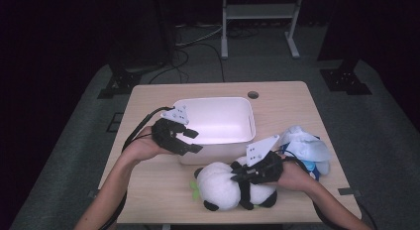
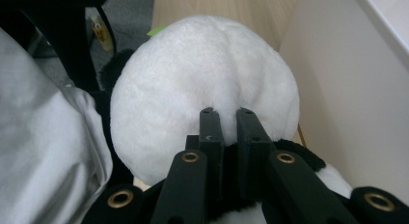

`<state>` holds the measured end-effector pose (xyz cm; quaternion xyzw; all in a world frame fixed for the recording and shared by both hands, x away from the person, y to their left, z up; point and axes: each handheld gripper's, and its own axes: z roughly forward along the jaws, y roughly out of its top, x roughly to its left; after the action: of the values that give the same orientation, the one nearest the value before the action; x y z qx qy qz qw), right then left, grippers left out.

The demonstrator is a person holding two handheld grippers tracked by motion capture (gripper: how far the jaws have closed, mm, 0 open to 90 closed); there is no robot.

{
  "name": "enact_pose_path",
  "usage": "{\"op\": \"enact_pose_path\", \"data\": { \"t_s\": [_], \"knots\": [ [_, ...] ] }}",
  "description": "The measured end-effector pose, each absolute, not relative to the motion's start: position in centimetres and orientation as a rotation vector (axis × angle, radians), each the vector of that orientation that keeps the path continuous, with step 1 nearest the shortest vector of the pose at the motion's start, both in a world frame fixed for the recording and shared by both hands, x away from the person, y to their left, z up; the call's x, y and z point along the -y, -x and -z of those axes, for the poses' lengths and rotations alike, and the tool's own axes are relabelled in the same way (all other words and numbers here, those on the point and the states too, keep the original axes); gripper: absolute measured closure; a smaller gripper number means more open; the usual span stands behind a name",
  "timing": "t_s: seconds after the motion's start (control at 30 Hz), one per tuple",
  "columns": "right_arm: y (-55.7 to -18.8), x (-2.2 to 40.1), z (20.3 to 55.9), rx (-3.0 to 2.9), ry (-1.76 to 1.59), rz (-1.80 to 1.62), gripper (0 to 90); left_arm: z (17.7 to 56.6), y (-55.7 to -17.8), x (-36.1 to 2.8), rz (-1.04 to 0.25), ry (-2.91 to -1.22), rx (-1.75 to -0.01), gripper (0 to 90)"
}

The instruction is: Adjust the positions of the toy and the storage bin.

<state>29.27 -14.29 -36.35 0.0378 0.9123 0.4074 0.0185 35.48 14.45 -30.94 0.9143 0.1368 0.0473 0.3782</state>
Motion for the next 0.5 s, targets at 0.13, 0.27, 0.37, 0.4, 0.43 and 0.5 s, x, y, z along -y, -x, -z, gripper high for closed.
{"op": "enact_pose_path", "data": {
  "t_s": [0.13, 0.27, 0.37, 0.4, 0.43, 0.5],
  "knots": [
    [-29.2, 14.5, 36.1, -2.817, -0.141, -1.285, 82.9, 30.9, -35.4, -14.6, -0.123, -2.335, -0.351, 44.5],
    [-29.1, 14.6, 35.8, -2.816, -0.146, -1.301, 83.2, 30.8, -35.3, -15.0, -0.129, -2.331, -0.355, 43.8],
    [-29.1, 14.7, 35.5, -2.808, -0.151, -1.321, 83.4, 30.7, -35.2, -15.2, -0.135, -2.328, -0.364, 43.0],
    [-29.1, 14.8, 35.5, -2.806, -0.151, -1.325, 83.6, 30.7, -35.2, -15.3, -0.137, -2.328, -0.364, 42.9],
    [-29.2, 14.8, 35.4, -2.801, -0.151, -1.330, 83.6, 30.6, -35.1, -15.4, -0.139, -2.326, -0.365, 42.7],
    [-29.2, 14.9, 35.2, -2.798, -0.155, -1.337, 83.7, 30.5, -35.1, -15.6, -0.139, -2.322, -0.362, 42.5]
  ]
}}
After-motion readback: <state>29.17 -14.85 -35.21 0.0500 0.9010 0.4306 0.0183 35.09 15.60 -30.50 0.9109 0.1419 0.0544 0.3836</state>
